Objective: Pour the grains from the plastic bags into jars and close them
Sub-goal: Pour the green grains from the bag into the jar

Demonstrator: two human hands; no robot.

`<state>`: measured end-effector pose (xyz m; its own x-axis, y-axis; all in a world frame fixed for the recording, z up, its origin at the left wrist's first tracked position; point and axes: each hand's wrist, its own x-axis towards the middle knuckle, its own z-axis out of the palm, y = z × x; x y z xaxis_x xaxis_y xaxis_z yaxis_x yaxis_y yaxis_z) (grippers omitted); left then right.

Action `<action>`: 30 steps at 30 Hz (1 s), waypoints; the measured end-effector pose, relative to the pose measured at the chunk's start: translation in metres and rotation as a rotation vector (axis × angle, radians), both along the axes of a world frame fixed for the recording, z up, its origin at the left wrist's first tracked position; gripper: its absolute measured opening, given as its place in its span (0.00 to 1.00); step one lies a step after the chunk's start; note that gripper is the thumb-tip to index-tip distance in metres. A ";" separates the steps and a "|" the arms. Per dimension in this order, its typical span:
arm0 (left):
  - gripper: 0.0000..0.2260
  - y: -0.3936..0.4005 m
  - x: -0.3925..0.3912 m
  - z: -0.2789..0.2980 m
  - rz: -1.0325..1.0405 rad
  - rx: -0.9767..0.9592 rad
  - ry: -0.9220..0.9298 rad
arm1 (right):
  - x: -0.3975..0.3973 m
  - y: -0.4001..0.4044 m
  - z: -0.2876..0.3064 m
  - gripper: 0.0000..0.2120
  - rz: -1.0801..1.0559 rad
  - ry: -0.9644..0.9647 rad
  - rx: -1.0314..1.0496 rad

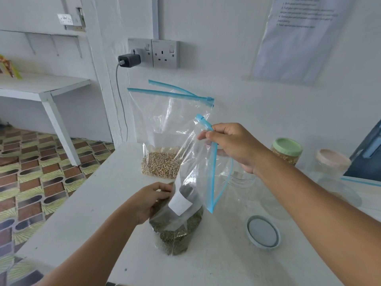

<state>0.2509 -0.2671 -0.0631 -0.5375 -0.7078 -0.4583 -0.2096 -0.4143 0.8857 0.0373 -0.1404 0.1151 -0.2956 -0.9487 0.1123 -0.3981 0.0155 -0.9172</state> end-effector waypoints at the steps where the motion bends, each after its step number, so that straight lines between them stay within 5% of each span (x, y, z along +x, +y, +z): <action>1: 0.09 0.004 0.004 0.002 0.050 -0.031 0.017 | -0.002 0.000 0.001 0.12 -0.013 -0.001 -0.002; 9: 0.09 0.002 0.052 0.040 0.519 -0.284 0.359 | -0.010 0.002 0.006 0.12 -0.057 -0.039 -0.063; 22: 0.15 -0.015 0.071 0.017 0.470 -0.104 0.359 | 0.002 -0.016 -0.009 0.11 0.052 0.104 -0.175; 26: 0.16 -0.012 0.064 0.015 0.604 -0.141 0.479 | -0.004 -0.016 -0.010 0.12 -0.005 0.095 -0.174; 30: 0.16 -0.016 0.077 0.010 0.495 -0.001 0.544 | -0.008 -0.017 -0.018 0.12 -0.031 0.073 -0.191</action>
<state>0.3281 -0.2827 -0.0535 -0.3057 -0.9271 -0.2169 0.4712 -0.3453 0.8116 0.0290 -0.1577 0.0972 -0.3089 -0.8986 0.3116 -0.4660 -0.1426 -0.8732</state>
